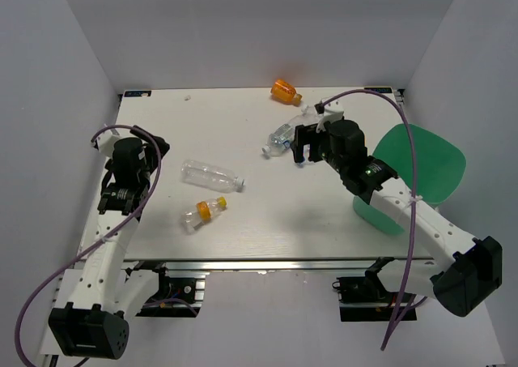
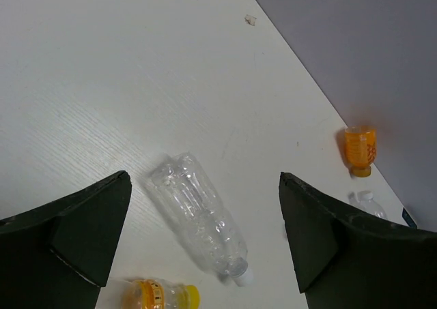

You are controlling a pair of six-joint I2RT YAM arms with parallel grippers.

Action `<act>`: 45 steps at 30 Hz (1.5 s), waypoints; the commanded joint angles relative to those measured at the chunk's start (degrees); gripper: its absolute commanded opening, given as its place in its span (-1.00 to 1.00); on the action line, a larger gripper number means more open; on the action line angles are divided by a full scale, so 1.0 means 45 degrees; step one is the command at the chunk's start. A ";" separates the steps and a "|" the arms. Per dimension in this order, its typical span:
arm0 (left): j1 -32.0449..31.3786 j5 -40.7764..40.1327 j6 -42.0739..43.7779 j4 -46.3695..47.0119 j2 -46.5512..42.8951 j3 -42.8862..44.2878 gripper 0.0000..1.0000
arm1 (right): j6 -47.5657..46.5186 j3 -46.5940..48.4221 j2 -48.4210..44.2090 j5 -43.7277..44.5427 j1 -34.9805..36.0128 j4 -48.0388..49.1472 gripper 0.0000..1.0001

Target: Put the plastic bottles in the bin

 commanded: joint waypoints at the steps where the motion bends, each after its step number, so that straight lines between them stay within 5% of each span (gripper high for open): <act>1: 0.0056 -0.0329 -0.0325 -0.0835 -0.0730 -0.0561 0.97 | -0.0446 0.0201 0.0025 -0.0320 0.0059 0.1371 0.79; 6: 0.0037 0.1112 0.0298 0.0195 -0.0692 -0.1499 0.96 | 0.2030 -0.0368 0.0569 0.1492 0.0001 0.2488 0.79; 12: 0.0037 0.3126 0.0417 0.2481 -0.0029 -0.2203 0.96 | 0.3264 0.1526 0.2872 0.3117 0.0001 0.0770 0.79; 18: 0.0056 0.3088 0.0534 0.2445 0.0792 -0.2145 0.96 | 0.6738 0.3265 0.5588 0.7178 -0.0096 -0.2705 0.79; 28: 0.0037 0.5002 0.0378 0.3890 0.1124 -0.2789 0.96 | 0.8714 0.4729 0.9182 0.7316 -0.1444 -0.2943 0.79; 39: 0.0037 0.4731 0.0417 0.3540 0.1028 -0.2672 0.96 | 0.9670 0.4573 1.1098 0.6536 -0.2088 -0.1006 0.79; 45: 0.0037 0.4632 0.0436 0.3423 0.0696 -0.2750 0.96 | 0.9926 0.3658 1.0436 0.6692 -0.2265 -0.0891 0.17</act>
